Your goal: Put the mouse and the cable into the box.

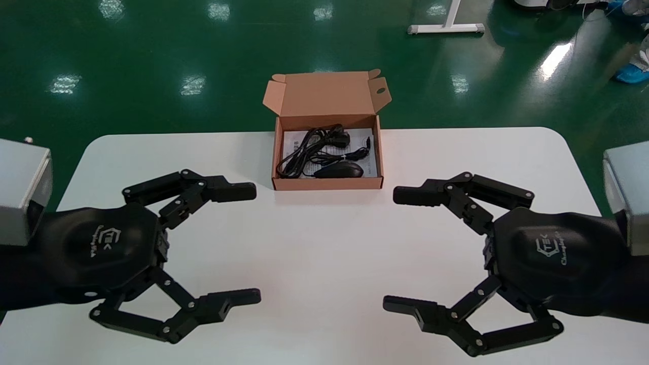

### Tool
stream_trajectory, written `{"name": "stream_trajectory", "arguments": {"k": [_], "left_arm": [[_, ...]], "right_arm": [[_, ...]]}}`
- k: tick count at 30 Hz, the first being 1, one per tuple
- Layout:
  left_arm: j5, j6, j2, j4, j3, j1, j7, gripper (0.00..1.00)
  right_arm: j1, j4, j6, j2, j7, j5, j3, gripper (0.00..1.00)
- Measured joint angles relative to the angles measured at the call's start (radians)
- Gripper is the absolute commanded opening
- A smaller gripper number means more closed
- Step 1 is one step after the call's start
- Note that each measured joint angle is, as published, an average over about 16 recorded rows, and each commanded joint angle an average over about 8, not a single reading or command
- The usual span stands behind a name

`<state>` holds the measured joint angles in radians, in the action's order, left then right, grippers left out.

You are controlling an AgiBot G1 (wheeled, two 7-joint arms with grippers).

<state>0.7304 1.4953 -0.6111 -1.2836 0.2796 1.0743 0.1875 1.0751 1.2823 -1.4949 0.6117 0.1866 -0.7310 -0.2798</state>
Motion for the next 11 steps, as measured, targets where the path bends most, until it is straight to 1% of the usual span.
{"name": "stream_trajectory", "arguments": {"k": [11], "left_arm": [[0.0,0.0,0.0,0.0,0.0,0.0,0.0,1.0]], "right_arm": [[0.0,0.0,0.0,0.0,0.0,0.0,0.0,1.0]]}}
